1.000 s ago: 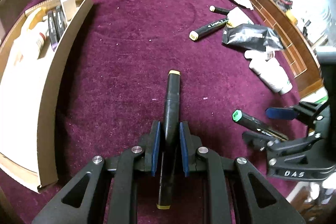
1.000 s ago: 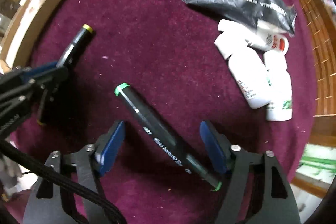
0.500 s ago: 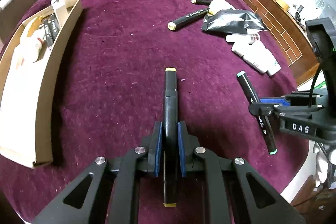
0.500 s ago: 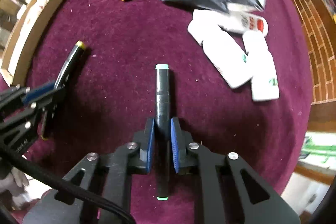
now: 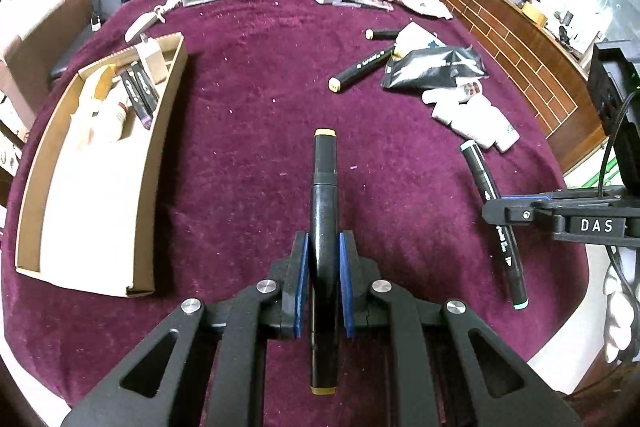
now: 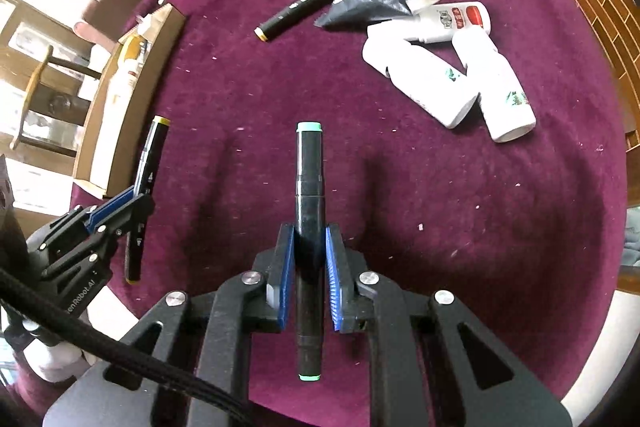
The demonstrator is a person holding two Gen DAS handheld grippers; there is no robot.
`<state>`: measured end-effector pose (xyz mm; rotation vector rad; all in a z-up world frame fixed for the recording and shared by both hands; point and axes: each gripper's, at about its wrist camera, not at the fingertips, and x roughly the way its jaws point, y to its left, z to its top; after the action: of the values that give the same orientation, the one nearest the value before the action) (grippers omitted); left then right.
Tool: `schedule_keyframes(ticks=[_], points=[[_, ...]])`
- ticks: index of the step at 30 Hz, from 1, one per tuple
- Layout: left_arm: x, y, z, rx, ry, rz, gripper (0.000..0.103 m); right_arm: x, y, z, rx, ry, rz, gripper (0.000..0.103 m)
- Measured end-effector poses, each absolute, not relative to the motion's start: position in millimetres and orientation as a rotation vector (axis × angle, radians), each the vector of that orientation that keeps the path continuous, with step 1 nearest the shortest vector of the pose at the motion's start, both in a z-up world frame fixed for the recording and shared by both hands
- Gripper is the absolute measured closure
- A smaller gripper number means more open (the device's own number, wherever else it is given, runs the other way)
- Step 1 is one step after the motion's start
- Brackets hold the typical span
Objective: Organize objects
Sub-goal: 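Carry the marker with the left tool while the right tool carries its marker toward the tray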
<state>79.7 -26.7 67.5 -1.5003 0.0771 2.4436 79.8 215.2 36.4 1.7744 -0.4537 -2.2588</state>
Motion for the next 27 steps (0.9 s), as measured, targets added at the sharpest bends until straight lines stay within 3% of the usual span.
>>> schedule_keyframes(ticks=[27], points=[[64, -159, 89, -1.549, -0.007, 2.606, 0.091, 26, 66, 96, 1.565, -0.472, -2.091, 0.09]])
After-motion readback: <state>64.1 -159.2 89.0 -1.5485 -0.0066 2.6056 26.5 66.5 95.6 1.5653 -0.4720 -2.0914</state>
